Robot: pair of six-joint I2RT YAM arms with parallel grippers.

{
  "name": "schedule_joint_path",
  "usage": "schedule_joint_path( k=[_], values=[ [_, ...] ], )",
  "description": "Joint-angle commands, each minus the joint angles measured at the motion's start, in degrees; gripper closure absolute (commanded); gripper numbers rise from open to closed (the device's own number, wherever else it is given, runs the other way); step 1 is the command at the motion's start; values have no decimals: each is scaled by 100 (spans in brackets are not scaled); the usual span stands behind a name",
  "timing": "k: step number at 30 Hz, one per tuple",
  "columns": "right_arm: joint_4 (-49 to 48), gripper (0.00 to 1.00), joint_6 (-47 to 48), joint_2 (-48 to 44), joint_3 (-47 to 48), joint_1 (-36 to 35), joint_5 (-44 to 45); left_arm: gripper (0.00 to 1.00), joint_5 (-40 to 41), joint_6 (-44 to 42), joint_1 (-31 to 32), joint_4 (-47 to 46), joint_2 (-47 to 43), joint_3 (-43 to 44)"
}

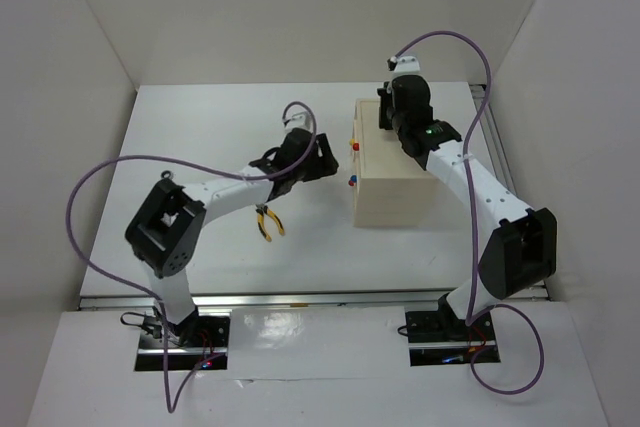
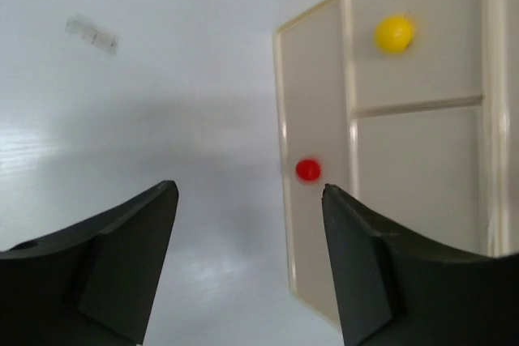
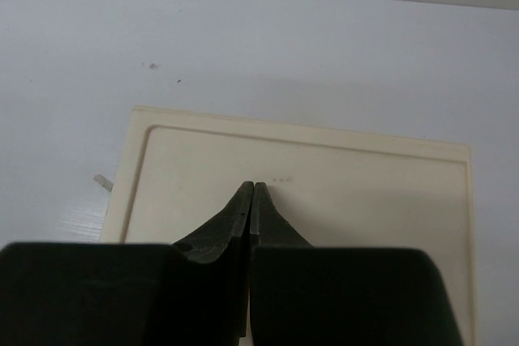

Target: Sort the tools into containers

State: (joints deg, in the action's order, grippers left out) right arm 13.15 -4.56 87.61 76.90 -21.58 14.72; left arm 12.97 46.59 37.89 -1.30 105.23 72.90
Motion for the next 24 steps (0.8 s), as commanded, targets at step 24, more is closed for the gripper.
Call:
schedule_joint_path(
  k=[24],
  values=[
    [1577, 100, -10, 467, -378, -215, 207, 23, -4189, 2828, -625, -7647, 1333, -2053]
  ],
)
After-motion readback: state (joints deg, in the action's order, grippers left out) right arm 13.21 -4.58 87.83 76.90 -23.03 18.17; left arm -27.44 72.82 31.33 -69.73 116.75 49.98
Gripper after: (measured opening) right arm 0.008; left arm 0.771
